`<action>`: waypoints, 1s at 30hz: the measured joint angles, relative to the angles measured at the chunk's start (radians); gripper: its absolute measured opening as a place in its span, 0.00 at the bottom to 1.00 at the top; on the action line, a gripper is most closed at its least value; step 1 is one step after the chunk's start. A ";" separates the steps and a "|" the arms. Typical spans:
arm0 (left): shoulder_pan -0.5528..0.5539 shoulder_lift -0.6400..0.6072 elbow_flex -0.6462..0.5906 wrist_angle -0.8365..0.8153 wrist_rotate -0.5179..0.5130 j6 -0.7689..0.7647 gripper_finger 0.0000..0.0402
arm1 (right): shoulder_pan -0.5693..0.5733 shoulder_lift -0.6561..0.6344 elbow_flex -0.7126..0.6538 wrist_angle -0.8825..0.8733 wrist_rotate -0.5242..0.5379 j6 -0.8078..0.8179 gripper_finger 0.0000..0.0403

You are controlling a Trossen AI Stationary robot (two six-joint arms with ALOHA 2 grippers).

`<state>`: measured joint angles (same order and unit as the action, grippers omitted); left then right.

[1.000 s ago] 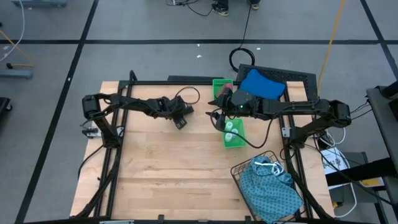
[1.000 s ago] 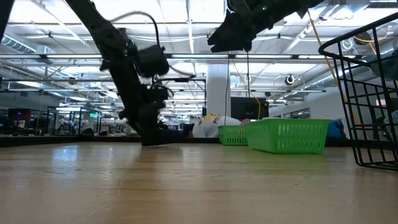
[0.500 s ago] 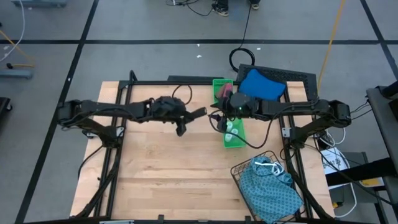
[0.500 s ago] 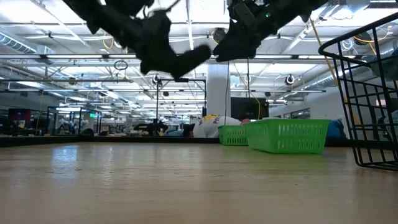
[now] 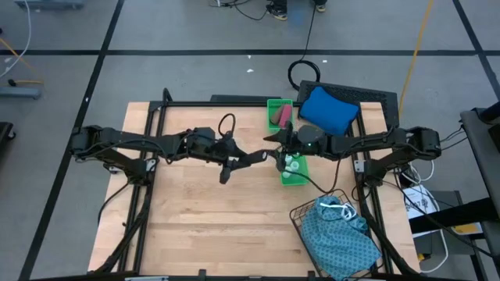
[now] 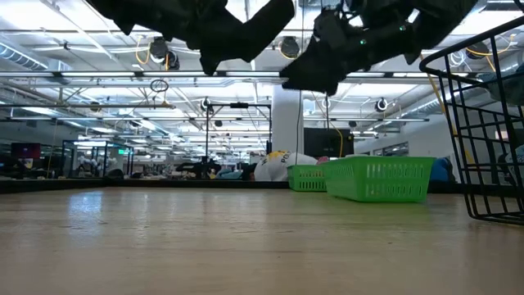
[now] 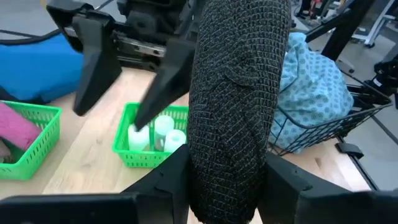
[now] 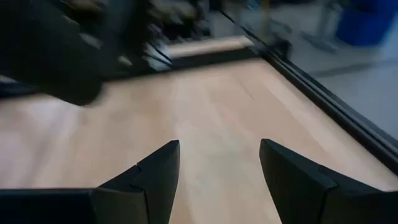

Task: Pick & Place Medicine items
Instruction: Put the black bandage into the top green bin

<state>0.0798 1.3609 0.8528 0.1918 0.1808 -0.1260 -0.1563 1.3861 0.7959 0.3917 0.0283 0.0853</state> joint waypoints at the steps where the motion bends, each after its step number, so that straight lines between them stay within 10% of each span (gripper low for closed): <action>1: -0.002 0.000 0.000 -0.003 -0.002 0.001 0.36 | 0.002 0.000 -0.015 0.052 -0.029 0.004 0.52; 19: -0.019 0.000 0.000 -0.310 -0.390 0.123 0.36 | 0.047 -0.004 -0.058 0.240 -0.074 -0.026 0.66; 30: -0.020 0.000 0.000 -0.309 -0.392 0.111 0.36 | 0.053 0.044 0.178 -0.097 -0.077 -0.166 0.74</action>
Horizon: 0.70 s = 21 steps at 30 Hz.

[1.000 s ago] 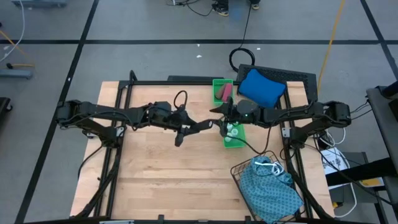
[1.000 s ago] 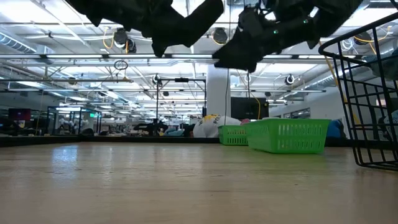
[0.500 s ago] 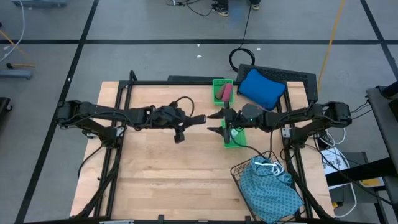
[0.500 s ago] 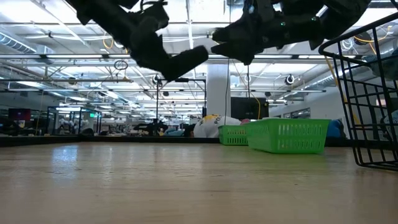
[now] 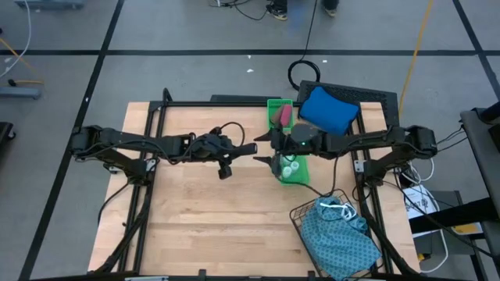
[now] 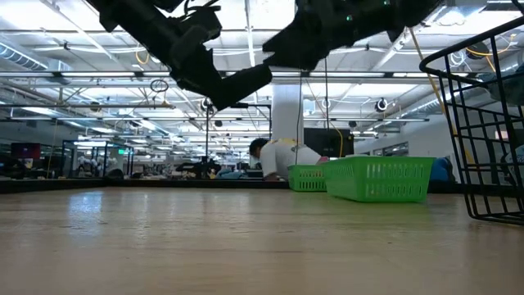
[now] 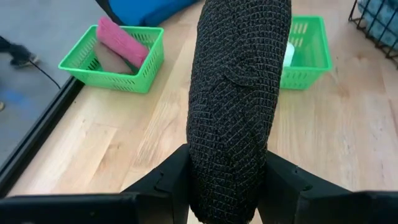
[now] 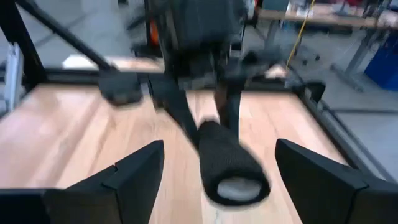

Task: Pick & Place Medicine items
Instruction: Put the black bandage into the top green bin

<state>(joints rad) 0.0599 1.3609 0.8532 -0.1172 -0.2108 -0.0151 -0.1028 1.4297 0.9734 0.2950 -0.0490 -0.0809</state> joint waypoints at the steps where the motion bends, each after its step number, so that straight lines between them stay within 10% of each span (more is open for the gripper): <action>1: -0.002 0.000 0.000 0.006 0.000 -0.009 0.36 | 0.000 0.011 0.004 -0.014 0.000 -0.002 0.74; 21: -0.072 0.008 0.000 0.018 -0.058 0.060 0.36 | 0.000 0.106 0.020 0.009 0.044 0.068 0.73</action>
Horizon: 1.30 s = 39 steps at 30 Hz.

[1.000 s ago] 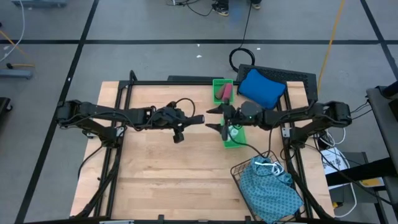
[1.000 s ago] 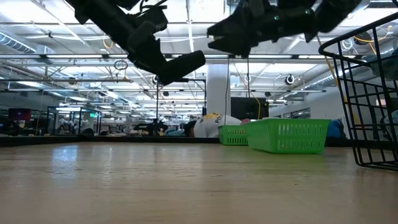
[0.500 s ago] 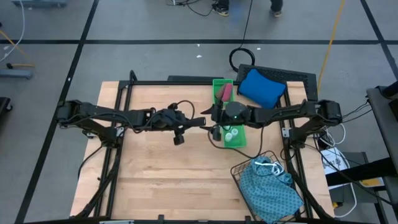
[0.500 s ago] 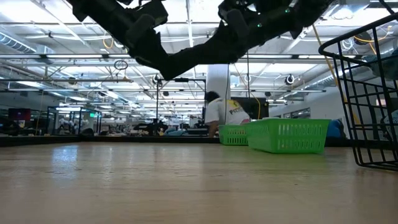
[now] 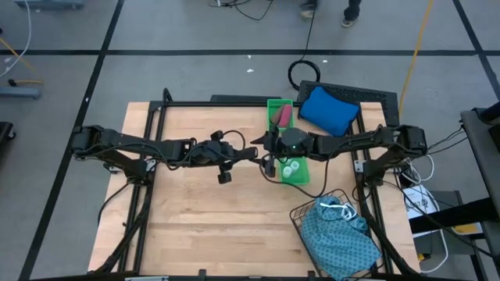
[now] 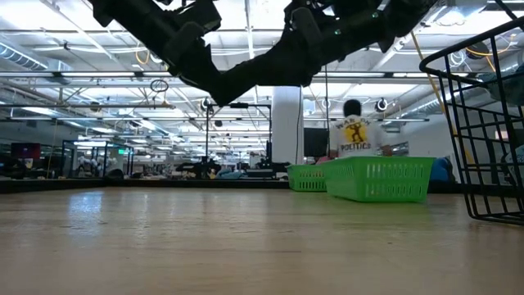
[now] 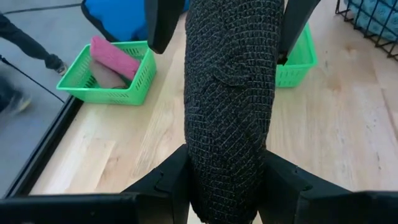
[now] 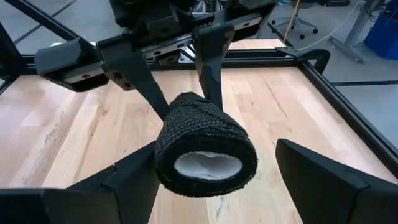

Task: Pick & Place Medicine items
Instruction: Put the black bandage into the top green bin

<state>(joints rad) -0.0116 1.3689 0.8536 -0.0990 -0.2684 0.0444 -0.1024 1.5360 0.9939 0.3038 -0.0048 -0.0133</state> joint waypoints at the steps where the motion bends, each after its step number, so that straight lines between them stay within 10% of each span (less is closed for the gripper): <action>1: 0.000 0.000 0.000 -0.001 -0.001 0.000 0.36 | 0.000 0.000 0.000 0.000 0.000 0.001 0.73; 29: 0.022 0.001 0.000 -0.085 0.007 -0.095 0.36 | 0.041 0.132 0.356 -0.448 -0.019 -0.183 0.73; 39: 0.075 0.001 -0.001 -0.101 0.241 -0.456 0.36 | 0.080 0.281 0.356 -0.451 0.198 -0.395 0.72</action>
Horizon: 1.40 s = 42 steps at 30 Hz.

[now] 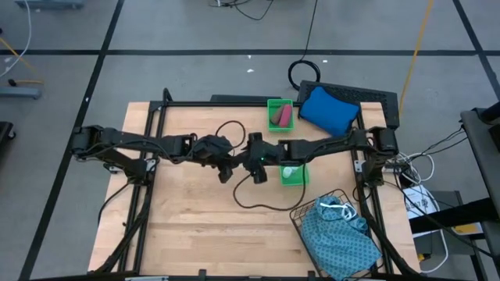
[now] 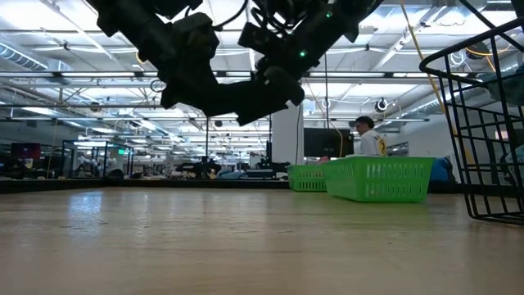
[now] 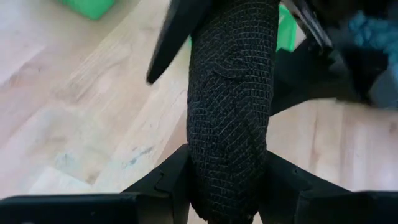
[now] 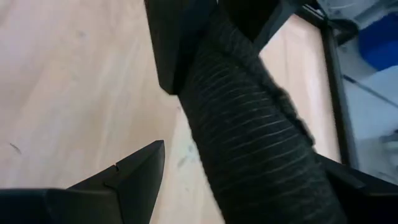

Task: Pick & Place Medicine items
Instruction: Put the black bandage into the top green bin

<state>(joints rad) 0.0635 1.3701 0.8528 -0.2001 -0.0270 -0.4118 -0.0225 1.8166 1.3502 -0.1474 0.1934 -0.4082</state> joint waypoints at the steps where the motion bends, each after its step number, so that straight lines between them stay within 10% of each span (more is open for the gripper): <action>1: 0.006 0.000 0.000 0.001 0.013 -0.028 0.36 | 0.005 0.000 0.000 -0.002 0.019 -0.010 0.72; 28: 0.016 0.000 0.001 -0.036 0.075 -0.064 0.36 | 0.044 -0.026 0.002 0.037 0.042 -0.104 0.50; 42: 0.015 -0.028 -0.002 0.019 0.075 -0.008 0.36 | 0.044 -0.030 0.003 -0.008 0.044 -0.039 0.14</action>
<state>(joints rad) 0.0789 1.3416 0.8503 -0.1815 0.0480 -0.4193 0.0218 1.7863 1.3529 -0.1552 0.2379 -0.4470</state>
